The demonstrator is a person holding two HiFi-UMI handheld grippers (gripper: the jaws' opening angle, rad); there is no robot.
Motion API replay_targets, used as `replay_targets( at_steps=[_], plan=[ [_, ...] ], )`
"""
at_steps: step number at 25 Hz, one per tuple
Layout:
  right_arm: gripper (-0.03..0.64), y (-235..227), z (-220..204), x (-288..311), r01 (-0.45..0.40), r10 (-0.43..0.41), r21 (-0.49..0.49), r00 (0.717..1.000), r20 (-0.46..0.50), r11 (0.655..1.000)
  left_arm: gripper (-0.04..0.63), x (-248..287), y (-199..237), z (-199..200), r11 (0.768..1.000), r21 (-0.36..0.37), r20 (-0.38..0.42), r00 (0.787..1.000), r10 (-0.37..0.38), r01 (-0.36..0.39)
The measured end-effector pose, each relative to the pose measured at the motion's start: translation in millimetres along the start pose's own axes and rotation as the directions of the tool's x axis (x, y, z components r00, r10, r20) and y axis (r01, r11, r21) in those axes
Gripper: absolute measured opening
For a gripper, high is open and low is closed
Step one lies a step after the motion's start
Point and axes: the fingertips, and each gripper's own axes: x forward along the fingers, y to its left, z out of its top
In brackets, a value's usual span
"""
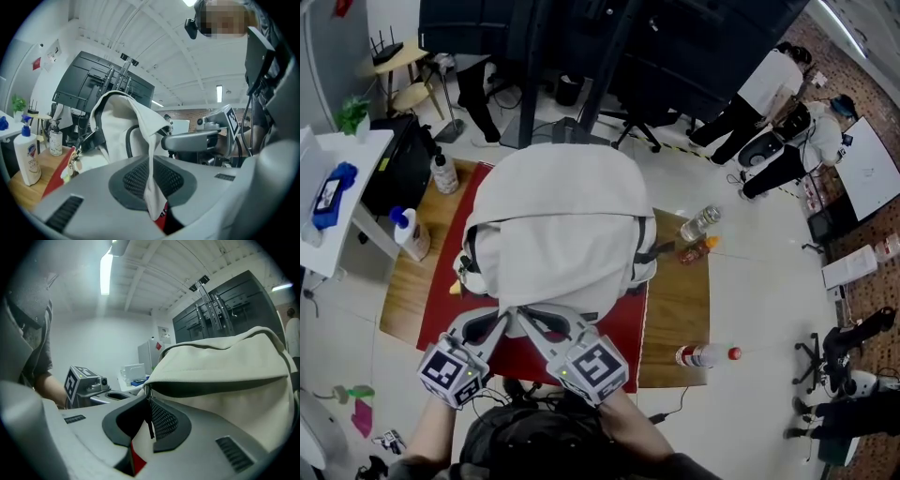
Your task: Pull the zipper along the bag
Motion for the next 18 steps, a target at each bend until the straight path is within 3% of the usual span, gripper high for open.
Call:
replay_targets(
  at_steps=[7, 18],
  plan=[
    [0.034, -4.2, -9.2, -3.5, 0.027, -0.031, -0.104, 0.999, -0.038, 0.994, 0.057, 1.8, -18.1, -0.3, 1.0, 0.013, 0.018, 1.0, -0.003, 0.002],
    [0.037, -8.5, -16.2, 2.0, 0.003, -0.004, -0.018, 0.999, -0.037, 1.0, 0.057, 6.0, -25.3, 0.3, 1.0, -0.002, 0.011, 1.0, 0.01, -0.01]
  ],
)
